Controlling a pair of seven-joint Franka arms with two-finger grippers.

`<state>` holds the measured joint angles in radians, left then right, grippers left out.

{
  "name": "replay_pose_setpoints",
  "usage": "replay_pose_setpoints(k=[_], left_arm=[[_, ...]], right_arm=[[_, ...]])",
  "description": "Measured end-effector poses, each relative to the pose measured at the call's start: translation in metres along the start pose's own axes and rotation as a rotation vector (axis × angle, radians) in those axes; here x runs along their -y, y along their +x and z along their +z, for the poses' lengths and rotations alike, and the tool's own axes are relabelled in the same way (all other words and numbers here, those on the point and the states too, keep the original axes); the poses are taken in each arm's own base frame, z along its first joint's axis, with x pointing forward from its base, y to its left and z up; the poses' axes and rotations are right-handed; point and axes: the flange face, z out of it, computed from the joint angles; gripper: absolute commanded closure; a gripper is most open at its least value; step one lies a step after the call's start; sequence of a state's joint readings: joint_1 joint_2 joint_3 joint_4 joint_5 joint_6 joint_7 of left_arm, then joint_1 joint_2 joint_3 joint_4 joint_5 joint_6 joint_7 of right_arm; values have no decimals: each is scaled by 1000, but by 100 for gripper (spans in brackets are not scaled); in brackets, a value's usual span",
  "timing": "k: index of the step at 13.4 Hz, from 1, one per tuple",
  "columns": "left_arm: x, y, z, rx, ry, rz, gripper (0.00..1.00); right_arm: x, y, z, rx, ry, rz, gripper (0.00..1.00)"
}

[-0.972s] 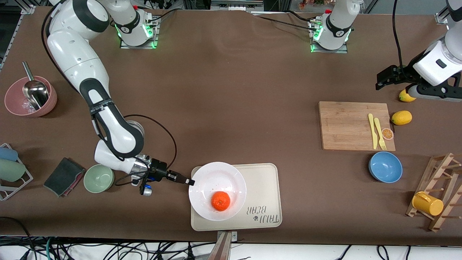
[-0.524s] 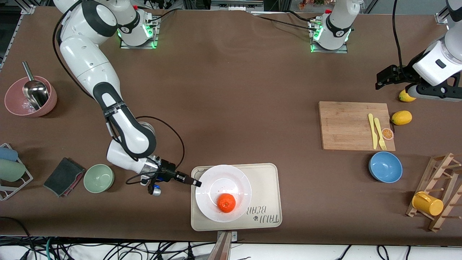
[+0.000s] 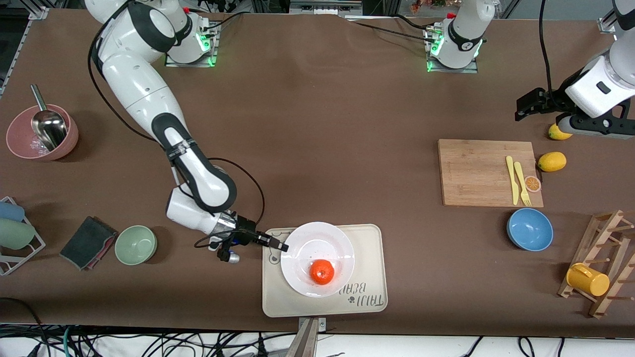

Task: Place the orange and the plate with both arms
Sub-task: 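Push the plate further onto the placemat with the right gripper, then open the right gripper and pull it back from the plate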

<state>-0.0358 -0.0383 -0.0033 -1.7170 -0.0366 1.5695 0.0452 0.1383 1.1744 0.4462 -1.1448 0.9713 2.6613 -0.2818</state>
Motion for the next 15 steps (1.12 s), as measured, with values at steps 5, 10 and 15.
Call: replay_pose_setpoints(k=[5, 10, 15], left_arm=[[-1, 0, 0, 2, 0, 1, 0], [-1, 0, 0, 2, 0, 2, 0], [-1, 0, 0, 2, 0, 3, 0]], right_arm=[[7, -6, 7, -5, -4, -16, 100], [10, -2, 4, -13, -2, -20, 44], [11, 10, -5, -41, -4, -73, 0]])
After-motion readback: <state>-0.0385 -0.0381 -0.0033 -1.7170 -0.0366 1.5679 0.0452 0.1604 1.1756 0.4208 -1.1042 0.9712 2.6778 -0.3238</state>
